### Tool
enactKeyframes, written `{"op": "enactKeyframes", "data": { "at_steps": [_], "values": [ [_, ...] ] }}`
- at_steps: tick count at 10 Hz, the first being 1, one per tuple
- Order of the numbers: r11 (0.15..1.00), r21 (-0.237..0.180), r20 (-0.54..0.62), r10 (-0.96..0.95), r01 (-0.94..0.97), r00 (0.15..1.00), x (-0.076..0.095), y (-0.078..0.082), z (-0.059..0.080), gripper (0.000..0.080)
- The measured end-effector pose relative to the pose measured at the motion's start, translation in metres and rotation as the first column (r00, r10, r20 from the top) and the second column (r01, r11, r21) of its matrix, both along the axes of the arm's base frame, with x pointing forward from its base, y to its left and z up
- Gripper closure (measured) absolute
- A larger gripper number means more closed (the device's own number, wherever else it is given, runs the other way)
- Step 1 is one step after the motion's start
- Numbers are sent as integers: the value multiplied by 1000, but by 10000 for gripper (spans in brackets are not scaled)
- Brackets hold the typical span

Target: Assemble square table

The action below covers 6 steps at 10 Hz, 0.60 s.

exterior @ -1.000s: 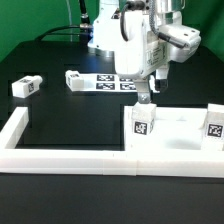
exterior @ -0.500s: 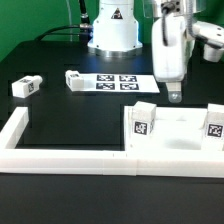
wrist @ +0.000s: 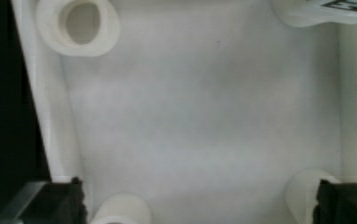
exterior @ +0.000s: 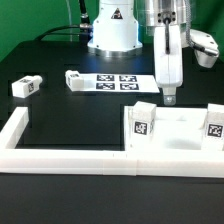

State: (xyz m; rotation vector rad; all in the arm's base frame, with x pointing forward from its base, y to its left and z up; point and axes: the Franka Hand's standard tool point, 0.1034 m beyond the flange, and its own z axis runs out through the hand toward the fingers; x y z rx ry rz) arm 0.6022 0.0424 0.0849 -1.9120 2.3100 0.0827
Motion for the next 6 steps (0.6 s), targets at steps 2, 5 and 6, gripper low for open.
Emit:
{"op": "enactKeyframes", "data": {
  "at_steps": [2, 5, 6],
  "values": [
    [1000, -1, -3, -3, 3, 1000, -1, 1, -2, 150],
    [999, -45, -12, -18, 17, 1000, -26, 32, -26, 150],
    [997, -75, -14, 12, -13, 1000, -40, 39, -39, 150]
  ]
}}
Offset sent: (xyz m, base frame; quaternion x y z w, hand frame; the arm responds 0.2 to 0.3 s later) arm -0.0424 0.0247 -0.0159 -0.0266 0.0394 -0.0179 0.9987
